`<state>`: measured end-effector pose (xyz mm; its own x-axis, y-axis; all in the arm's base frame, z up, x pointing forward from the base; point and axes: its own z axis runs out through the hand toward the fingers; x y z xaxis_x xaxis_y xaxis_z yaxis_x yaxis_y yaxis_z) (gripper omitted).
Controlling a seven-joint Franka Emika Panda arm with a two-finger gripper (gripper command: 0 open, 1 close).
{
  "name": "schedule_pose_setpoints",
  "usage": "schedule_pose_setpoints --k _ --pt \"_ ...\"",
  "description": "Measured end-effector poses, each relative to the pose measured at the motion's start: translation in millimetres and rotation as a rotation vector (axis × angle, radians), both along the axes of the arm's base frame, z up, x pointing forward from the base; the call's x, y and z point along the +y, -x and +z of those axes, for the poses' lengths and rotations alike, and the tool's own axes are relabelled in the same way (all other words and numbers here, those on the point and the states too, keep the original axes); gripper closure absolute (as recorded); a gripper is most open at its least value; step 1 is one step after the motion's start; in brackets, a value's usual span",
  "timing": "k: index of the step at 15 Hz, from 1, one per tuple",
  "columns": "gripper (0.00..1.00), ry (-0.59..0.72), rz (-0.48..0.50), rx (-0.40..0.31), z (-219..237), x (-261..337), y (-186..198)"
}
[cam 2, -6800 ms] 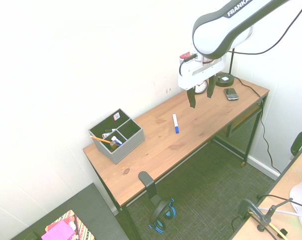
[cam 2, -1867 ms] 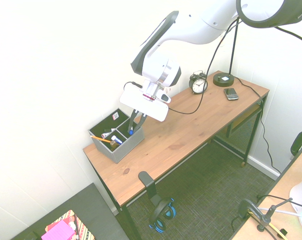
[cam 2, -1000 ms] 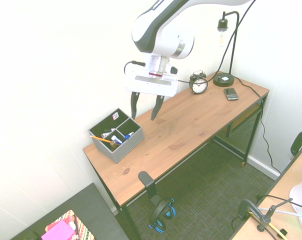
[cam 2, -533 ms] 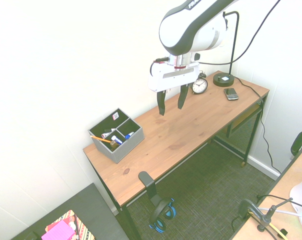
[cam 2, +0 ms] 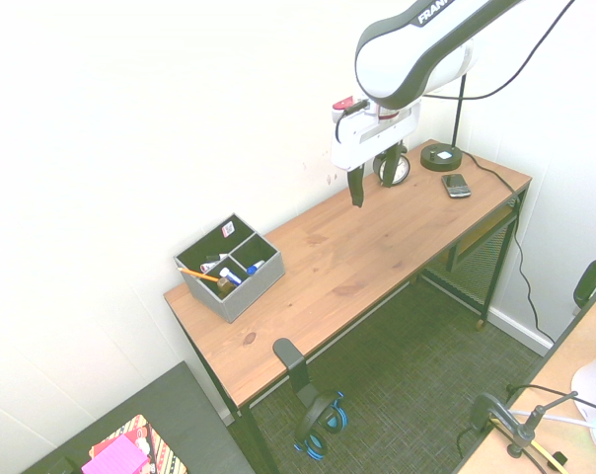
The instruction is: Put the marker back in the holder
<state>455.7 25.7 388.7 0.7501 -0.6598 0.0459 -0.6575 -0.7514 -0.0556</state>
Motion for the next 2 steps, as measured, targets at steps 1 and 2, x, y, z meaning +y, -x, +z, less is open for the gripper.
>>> schedule_pose_setpoints --k 1,2 --pt "0.0 0.036 0.002 -0.006 6.7 -6.3 3.2" --pt "0.0 0.064 0.004 -0.016 12.9 -10.2 6.6"
